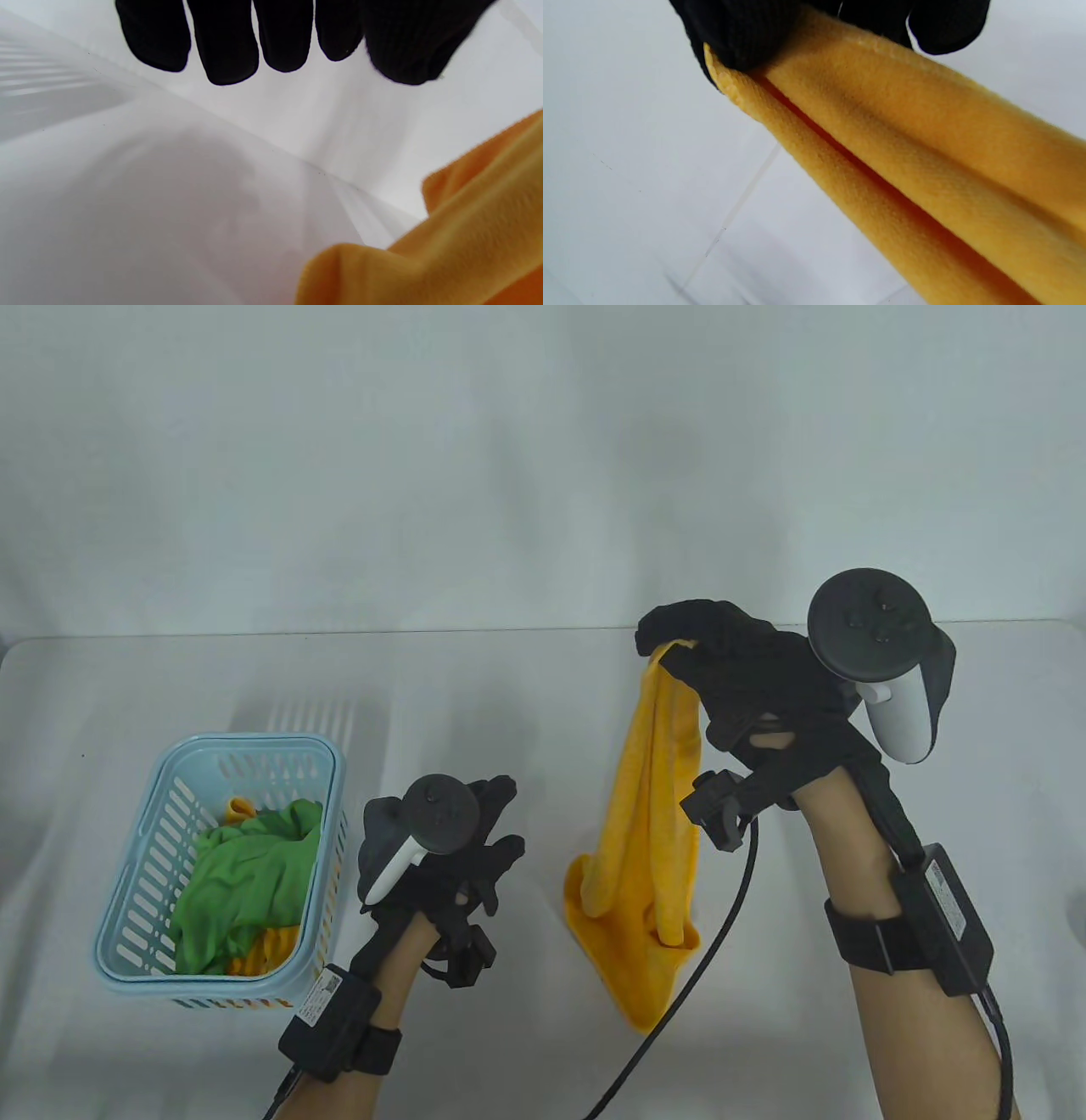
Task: Roll square towel into towel roll
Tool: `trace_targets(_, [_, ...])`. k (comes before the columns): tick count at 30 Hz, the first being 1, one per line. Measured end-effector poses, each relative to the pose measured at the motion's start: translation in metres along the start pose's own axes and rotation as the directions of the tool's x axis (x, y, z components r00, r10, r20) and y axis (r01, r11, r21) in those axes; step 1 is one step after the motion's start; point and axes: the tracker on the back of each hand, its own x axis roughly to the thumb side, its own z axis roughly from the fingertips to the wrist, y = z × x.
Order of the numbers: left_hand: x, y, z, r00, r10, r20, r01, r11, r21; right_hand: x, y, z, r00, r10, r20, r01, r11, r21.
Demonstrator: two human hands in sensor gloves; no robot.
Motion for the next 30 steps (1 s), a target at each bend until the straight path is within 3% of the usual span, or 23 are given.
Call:
trace_targets(9, [0.006, -0.024, -0.009, 0.994, -0.105, 0.001, 0.105, 0.992, -0.063, 0.005, 0.014, -0.004, 0.995, -0.081, 0.055, 0.071, 0.984, 0.166])
trace_targets(15, [0.008, -0.041, -0.013, 0.987, -0.152, 0.053, 0.159, 0.97, -0.181, 0.013, 0.022, -0.006, 0.996, -0.051, 0.073, 0.037, 0.984, 0.175])
trace_targets(22, [0.005, -0.053, -0.016, 0.994, 0.03, 0.109, 0.009, 0.937, -0.349, 0.014, 0.024, -0.009, 0.997, -0.038, 0.064, 0.027, 0.986, 0.167])
trace_targets(28, [0.004, -0.054, -0.015, 0.987, 0.088, 0.135, -0.024, 0.908, -0.419, 0.008, 0.018, -0.01, 0.999, -0.036, 0.037, 0.031, 0.991, 0.133])
trace_targets(30, [0.005, -0.058, -0.014, 0.979, 0.113, 0.167, -0.016, 0.87, -0.494, 0.006, 0.015, -0.01, 0.999, -0.04, 0.031, 0.036, 0.992, 0.121])
